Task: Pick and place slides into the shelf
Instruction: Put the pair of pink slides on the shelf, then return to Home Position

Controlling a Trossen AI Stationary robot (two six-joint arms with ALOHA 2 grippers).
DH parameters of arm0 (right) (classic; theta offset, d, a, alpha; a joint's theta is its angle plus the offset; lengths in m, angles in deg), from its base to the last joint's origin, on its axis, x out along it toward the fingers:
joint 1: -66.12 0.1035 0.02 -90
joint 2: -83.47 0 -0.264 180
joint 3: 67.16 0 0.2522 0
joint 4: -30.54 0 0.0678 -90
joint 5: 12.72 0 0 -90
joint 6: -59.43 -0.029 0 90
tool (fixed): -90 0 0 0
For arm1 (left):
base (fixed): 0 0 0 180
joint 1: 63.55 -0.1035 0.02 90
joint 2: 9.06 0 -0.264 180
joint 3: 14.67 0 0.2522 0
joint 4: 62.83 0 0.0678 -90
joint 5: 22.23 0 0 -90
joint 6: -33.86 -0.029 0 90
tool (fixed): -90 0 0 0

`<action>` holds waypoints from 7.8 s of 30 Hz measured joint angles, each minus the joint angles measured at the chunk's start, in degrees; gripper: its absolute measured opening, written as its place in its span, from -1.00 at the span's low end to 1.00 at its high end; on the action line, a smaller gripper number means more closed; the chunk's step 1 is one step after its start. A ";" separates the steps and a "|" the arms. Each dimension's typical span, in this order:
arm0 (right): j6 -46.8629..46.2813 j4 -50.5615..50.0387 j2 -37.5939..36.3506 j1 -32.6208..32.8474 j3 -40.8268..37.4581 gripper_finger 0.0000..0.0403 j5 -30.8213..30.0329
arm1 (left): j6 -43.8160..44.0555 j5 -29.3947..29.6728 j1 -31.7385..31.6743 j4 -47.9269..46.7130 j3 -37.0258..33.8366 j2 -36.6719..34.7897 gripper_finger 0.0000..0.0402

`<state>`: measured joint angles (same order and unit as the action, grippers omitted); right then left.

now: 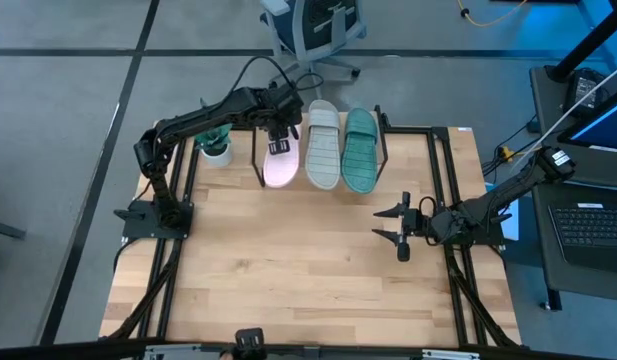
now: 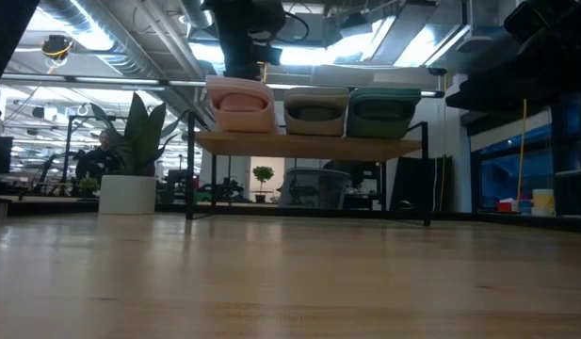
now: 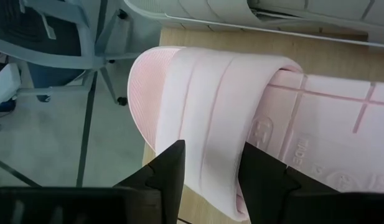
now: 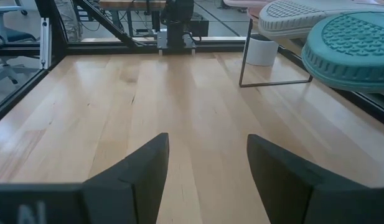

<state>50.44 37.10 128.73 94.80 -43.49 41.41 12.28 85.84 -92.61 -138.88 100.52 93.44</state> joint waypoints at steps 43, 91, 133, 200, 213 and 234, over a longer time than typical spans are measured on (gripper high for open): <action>0.03 1.31 -0.02 -0.02 0.00 0.08 0.12 | 15.17 -6.00 17.90 -10.30 6.40 -15.92 -0.69; 10.93 9.96 -5.19 0.00 2.83 0.08 5.50 | 19.68 -32.94 14.61 81.58 -85.09 -75.42 -0.87; 17.48 -10.92 -40.98 -1.14 -9.38 0.08 -0.52 | 21.50 -17.80 11.33 75.90 -100.96 -91.37 -0.87; 13.70 -18.41 -44.28 -29.18 -9.55 0.08 41.57 | 22.91 -17.93 14.14 73.45 -100.98 -90.88 -0.87; 13.78 -18.43 -44.28 -29.16 -9.55 0.08 41.51 | 22.91 -17.93 14.14 73.42 -100.98 -90.88 -0.87; 13.70 -18.45 -44.24 -29.16 -9.55 0.08 41.38 | 22.91 -17.93 14.14 73.40 -100.98 -90.88 -0.87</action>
<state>64.14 18.65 84.49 65.65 -53.04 82.78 35.18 67.91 -78.47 -65.48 -0.46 2.56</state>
